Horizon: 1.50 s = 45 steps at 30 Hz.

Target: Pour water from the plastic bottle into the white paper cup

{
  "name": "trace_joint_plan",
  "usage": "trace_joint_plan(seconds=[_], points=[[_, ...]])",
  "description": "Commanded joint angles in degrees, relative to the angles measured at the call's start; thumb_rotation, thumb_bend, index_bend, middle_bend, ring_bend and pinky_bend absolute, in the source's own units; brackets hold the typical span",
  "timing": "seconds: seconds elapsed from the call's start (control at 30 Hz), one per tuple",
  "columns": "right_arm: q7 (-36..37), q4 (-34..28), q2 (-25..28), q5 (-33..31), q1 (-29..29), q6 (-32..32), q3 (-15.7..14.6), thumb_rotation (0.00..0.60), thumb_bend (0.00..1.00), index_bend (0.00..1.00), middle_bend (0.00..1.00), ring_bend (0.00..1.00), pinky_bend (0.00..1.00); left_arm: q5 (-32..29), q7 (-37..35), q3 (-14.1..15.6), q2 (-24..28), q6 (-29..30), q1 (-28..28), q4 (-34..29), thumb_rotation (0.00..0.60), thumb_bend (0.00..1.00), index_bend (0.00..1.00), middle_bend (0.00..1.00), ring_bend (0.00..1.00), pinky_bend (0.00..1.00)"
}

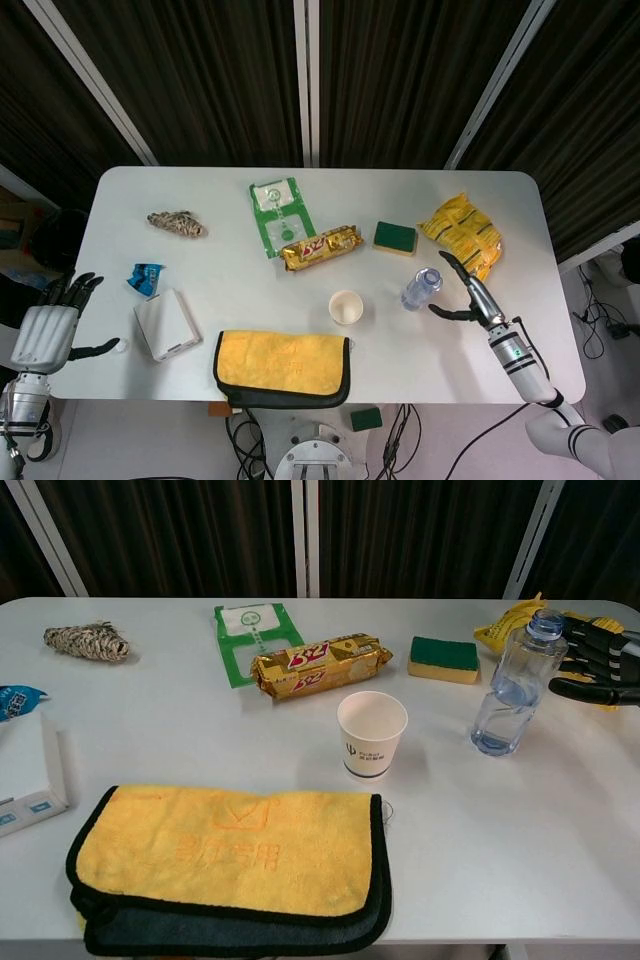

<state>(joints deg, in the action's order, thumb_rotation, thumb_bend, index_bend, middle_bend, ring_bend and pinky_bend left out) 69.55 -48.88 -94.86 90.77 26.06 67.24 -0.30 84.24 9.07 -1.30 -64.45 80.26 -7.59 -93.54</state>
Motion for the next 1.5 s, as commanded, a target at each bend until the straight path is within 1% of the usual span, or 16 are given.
trace_joint_plan(seconds=[0.03, 0.43, 0.5, 0.6, 0.73, 0.8, 1.03, 1.33, 1.5], points=[[0.11, 0.0, 0.03, -0.07, 0.07, -0.09, -0.02, 0.434, 0.15, 0.0, 0.0, 0.0, 0.0, -0.06, 0.03, 0.0, 0.01, 0.0, 0.0, -0.04, 0.418, 0.05, 0.14, 0.12, 0.03, 0.13], [0.55, 0.45, -0.67, 0.17, 0.93, -1.22, -0.52, 0.435, 0.13, 0.0, 0.0, 0.0, 0.0, -0.24, 0.07, 0.02, 0.16, 0.25, 0.13, -0.17, 0.418, 0.05, 0.14, 0.12, 0.03, 0.13], [0.22, 0.58, -0.95, 0.24, 1.05, -1.03, -0.47, 0.455, 0.11, 0.0, 0.0, 0.0, 0.0, -0.2, 0.01, 0.02, 0.12, 0.22, 0.08, -0.15, 0.419, 0.05, 0.14, 0.12, 0.03, 0.13], [0.11, 0.67, -1.29, 0.42, 1.38, -0.7, -0.33, 0.514, 0.07, 0.0, 0.0, 0.0, 0.0, -0.3, 0.14, 0.0, 0.06, 0.15, 0.04, -0.1, 0.42, 0.05, 0.14, 0.12, 0.03, 0.13], [0.95, 0.86, -1.6, 0.73, 2.21, -0.7, -0.13, 0.564, 0.06, 0.0, 0.0, 0.0, 0.0, -0.68, 0.15, -0.06, 0.05, 0.01, 0.04, -0.08, 0.418, 0.05, 0.14, 0.12, 0.03, 0.13], [1.43, 1.23, -1.92, 0.82, 2.68, -1.13, -0.16, 0.577, 0.06, 0.0, 0.0, 0.0, 0.0, -0.74, 0.12, -0.04, 0.04, -0.05, 0.04, -0.04, 0.42, 0.05, 0.14, 0.12, 0.03, 0.13], [3.08, 2.57, -3.21, 1.07, 3.89, -2.67, -0.61, 0.579, 0.06, 0.0, 0.0, 0.0, 0.0, -0.96, -0.02, -0.01, 0.08, -0.1, 0.11, 0.18, 0.423, 0.05, 0.14, 0.12, 0.03, 0.13], [5.46, 3.55, -4.43, 1.31, 4.54, -1.54, -0.47, 0.579, 0.06, 0.0, 0.0, 0.0, 0.0, -1.09, 0.07, 0.06, 0.28, -0.27, 0.08, 0.14, 0.424, 0.05, 0.14, 0.12, 0.03, 0.13], [6.11, 4.09, -4.81, 1.29, 5.0, -2.11, -0.67, 0.58, 0.07, 0.0, 0.01, 0.0, 0.0, -1.35, 0.23, 0.07, 0.4, -0.43, 0.08, 0.09, 0.431, 0.05, 0.14, 0.12, 0.03, 0.13]])
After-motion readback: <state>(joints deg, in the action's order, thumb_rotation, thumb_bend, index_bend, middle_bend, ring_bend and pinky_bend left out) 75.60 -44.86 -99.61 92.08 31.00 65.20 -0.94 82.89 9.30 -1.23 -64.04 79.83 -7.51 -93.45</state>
